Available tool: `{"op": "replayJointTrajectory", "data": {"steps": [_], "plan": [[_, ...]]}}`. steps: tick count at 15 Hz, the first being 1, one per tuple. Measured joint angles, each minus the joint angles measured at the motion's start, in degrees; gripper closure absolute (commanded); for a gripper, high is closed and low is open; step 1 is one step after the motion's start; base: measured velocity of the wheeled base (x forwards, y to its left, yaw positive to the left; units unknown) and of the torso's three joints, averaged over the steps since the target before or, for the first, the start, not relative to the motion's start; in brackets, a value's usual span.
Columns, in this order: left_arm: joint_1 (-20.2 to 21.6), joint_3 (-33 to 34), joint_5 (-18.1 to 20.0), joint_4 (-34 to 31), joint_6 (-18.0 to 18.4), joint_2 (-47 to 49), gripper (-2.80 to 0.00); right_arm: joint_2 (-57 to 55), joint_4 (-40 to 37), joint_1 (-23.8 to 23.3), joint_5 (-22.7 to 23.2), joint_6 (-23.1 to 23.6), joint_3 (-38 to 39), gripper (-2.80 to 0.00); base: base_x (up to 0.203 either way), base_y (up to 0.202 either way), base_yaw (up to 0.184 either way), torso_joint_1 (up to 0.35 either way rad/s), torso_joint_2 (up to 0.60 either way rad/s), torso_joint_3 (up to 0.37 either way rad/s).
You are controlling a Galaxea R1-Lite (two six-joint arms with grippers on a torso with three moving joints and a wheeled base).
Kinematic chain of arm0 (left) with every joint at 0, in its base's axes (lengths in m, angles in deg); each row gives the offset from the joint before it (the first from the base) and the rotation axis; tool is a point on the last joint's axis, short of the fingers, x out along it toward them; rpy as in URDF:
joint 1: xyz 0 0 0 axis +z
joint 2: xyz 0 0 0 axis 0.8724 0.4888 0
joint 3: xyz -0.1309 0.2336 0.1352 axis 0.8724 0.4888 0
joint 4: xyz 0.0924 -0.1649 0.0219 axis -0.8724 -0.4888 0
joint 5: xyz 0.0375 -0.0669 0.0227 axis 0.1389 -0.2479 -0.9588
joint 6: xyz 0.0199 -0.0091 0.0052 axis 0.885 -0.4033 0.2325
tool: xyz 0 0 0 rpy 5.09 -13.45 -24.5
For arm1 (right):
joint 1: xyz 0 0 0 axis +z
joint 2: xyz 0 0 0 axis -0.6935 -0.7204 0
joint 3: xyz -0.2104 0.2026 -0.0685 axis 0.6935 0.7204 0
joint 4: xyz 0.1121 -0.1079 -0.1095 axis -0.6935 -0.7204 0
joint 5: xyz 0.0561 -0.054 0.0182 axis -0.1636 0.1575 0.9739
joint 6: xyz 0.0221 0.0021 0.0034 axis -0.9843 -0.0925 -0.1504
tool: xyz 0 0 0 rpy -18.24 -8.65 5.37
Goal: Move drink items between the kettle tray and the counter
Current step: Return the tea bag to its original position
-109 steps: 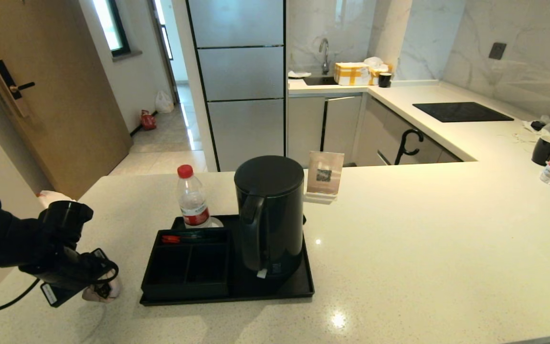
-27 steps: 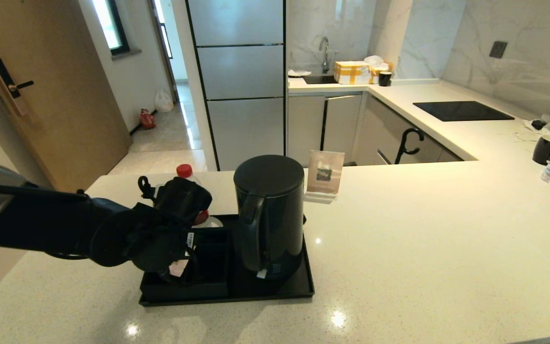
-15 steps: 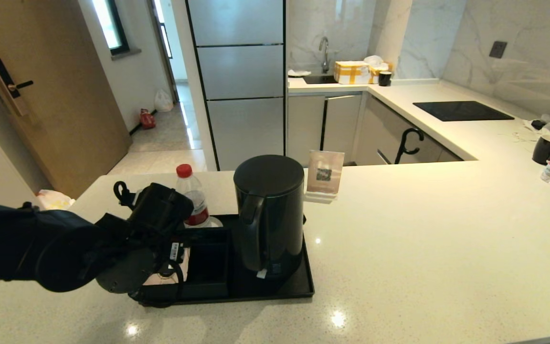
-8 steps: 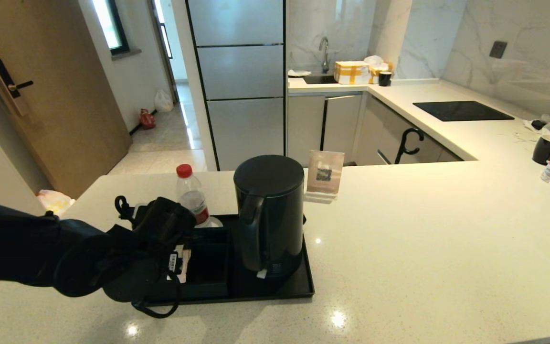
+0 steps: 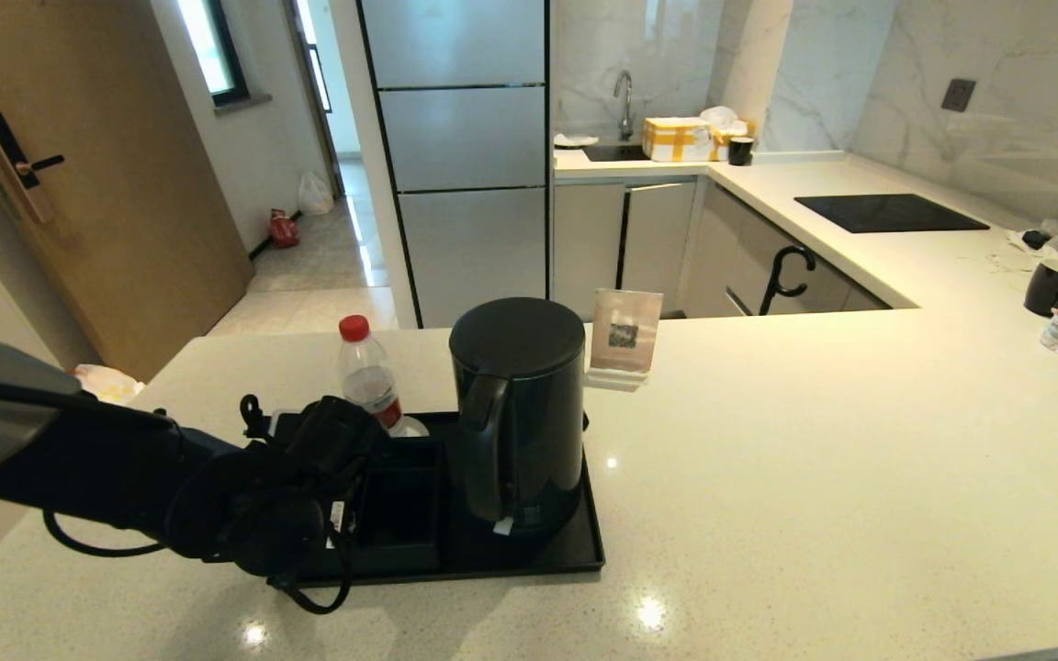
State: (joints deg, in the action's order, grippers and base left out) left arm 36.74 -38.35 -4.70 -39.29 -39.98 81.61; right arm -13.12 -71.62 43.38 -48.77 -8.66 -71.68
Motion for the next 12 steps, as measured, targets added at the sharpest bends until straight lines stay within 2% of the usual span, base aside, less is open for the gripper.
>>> {"op": "replayJointTrajectory", "data": {"steps": [4, 9, 12], "plan": [[-0.02, -0.15, 0.03, -0.10, -0.04, -0.36, -2.80, 0.00, 0.00, 0.00, -0.05, -0.02, 0.00, 0.00, 0.000, 0.000, 0.000, 0.000, 0.00, 0.000], [-0.38, -1.07, 1.24, -0.60, 0.53, -9.94, -2.80, 0.00, 0.00, 0.00, -0.05, 0.00, 0.00, 0.00, 0.000, 0.000, 0.000, 0.000, 0.00, 0.000], [-0.41, -1.12, 2.30, -1.10, 2.41, -14.27, -2.80, 0.00, 0.07, 0.00, -0.09, -0.02, 0.00, 0.00, 0.000, 0.000, 0.000, 0.000, 0.00, 0.000]]}}
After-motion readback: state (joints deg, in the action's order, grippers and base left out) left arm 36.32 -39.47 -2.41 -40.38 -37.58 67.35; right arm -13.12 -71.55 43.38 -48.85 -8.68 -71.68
